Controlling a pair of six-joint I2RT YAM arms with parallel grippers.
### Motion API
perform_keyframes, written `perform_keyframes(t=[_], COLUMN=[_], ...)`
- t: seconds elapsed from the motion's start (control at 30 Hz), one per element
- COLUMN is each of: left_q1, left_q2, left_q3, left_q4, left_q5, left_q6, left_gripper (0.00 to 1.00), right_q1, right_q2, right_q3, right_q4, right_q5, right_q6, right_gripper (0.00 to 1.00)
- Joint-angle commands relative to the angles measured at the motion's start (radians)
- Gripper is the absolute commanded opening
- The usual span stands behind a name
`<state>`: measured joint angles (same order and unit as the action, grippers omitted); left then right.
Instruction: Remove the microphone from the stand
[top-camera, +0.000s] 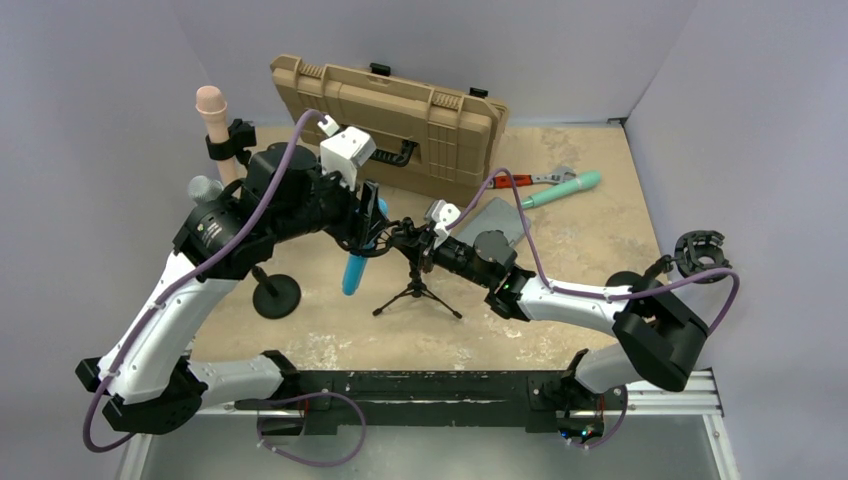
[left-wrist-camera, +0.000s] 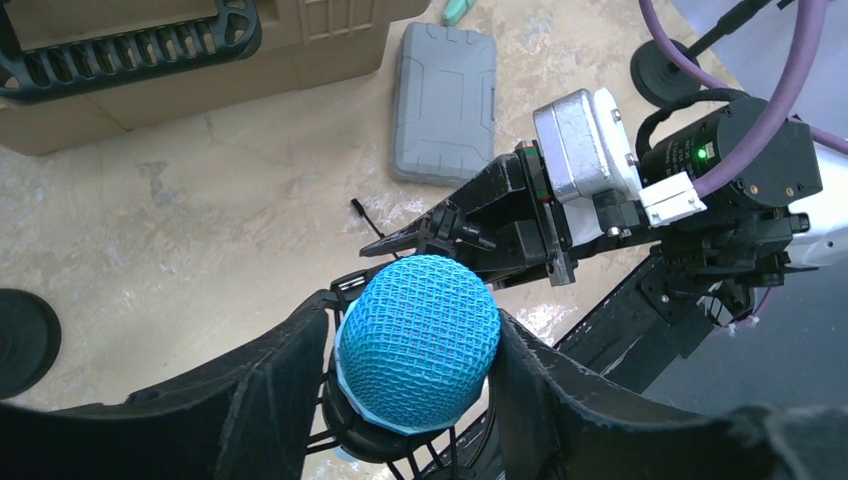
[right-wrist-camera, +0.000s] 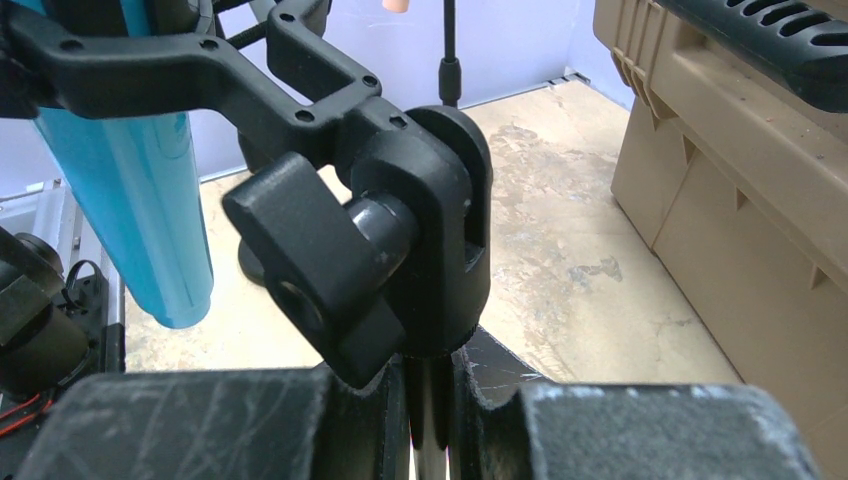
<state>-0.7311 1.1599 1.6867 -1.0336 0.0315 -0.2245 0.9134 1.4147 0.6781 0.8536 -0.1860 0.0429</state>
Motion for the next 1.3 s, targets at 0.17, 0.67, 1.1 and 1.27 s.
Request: perform_keyframes(t=[0.17,0.67,1.1,1.27], left_q1=[-0.013,-0.023,-0.023,-0.022], left_q2=[0.033,0.066,0.0,-0.078], left_q3=[0.083,0.484,0.553,0.463], left_q4=[-0.008,-0.092,0.013,0.141], left_q5=[0.005,-0.121,-0.298,-0.369], left_q6=[0.086,0.097,0.046,0.054], left_gripper=[0.17,0.0,0.0,0.0], right_q1=[0.015,0.033,0.05,0.05], right_q2=[0.04,0.079,0.1,0.072], right_q3=[-0.005,0.034,0.04,0.029], right_q4=[-0.064,-0.096,-0.106,-0.116], right_q5=[-0.063,-0.065,-0.014,0.019], right_q6=[0.06,0.009,0.009,0.02], right_gripper=[0.0,0.0,0.0,0.25])
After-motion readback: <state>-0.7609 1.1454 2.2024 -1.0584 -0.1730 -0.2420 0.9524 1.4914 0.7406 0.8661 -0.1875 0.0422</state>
